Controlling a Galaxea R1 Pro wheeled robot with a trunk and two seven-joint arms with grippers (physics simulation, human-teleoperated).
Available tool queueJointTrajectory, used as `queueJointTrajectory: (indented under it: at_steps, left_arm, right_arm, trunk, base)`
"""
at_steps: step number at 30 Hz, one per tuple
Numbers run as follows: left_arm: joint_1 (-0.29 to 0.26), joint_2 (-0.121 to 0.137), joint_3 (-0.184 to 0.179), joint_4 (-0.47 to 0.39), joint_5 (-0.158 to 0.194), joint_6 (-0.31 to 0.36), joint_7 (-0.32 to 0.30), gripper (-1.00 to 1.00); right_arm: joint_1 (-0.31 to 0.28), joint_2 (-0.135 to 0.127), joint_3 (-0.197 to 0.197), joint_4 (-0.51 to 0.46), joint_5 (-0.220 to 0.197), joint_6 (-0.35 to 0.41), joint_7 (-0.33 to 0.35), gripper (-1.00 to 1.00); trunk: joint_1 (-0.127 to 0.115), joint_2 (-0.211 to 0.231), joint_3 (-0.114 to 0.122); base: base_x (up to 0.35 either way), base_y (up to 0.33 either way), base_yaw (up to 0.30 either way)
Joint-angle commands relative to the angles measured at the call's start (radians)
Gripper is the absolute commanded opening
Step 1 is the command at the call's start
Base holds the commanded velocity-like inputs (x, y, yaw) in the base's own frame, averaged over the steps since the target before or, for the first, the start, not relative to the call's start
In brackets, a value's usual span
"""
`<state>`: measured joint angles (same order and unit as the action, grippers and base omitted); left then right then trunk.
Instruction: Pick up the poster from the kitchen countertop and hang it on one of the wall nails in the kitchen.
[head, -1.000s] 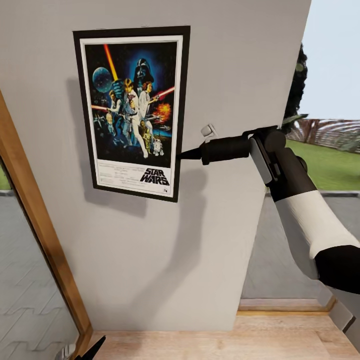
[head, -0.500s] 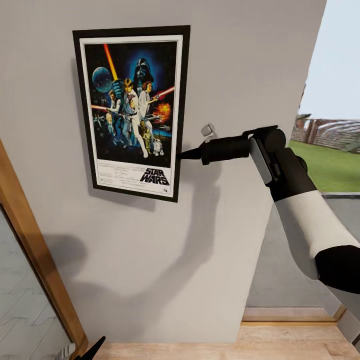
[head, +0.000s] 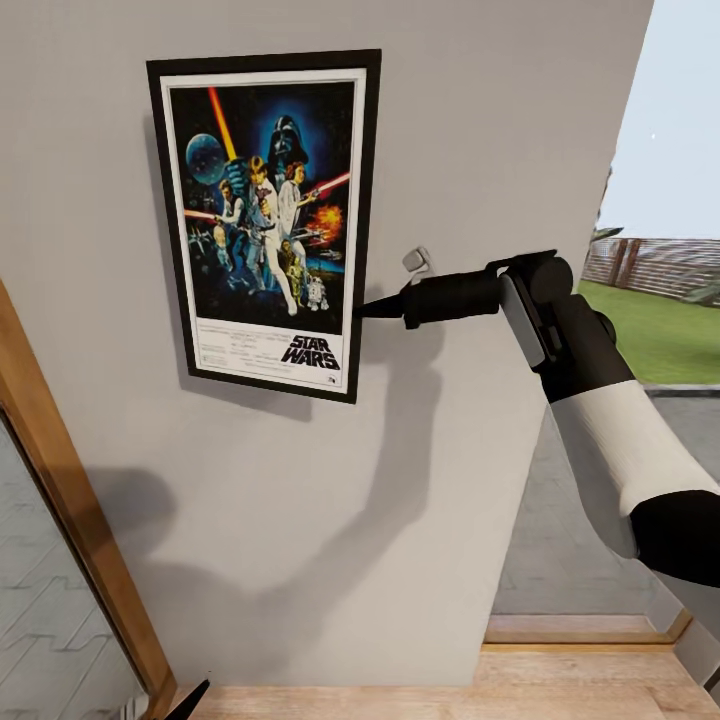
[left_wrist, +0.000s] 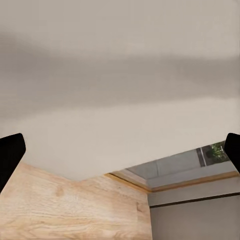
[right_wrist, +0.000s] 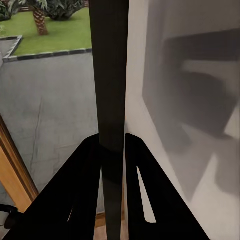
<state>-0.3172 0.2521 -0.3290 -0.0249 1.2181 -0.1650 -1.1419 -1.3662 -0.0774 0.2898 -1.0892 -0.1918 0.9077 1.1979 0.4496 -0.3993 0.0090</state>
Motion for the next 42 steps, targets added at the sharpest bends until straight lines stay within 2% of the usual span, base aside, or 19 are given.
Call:
queueJointTrajectory:
  at_steps: [1,11,19,42]
  left_arm:
    - [0.0,0.0,-0.008,0.0,0.006,-0.008,-0.001,1.0]
    - [0.0,0.0,-0.008,0.0,0.006,-0.008,-0.001,1.0]
    - [0.011,0.01,-0.01,0.0,0.006,-0.008,-0.001,1.0]
    - [0.012,0.008,-0.01,0.0,0.006,-0.009,-0.001,1.0]
  right_arm:
    - [-0.001,-0.001,0.002,0.0,-0.005,0.005,-0.001,-1.0]
    - [-0.001,-0.001,0.002,0.0,-0.005,0.005,0.0,-1.0]
    - [-0.001,-0.001,0.006,-0.015,-0.005,0.005,-0.001,-1.0]
    - [-0.001,-0.001,0.007,-0.015,-0.002,0.006,-0.005,-1.0]
  trunk:
    - [0.0,-0.001,0.0]
    - [0.0,-0.001,0.0]
    - [0.0,-0.001,0.0]
    - [0.0,-0.001,0.0]
  base:
    - [0.0,0.0,0.0]
    - [0.002,0.0,0.0]
    - [0.087,0.0,0.0]
    - [0.002,0.0,0.0]
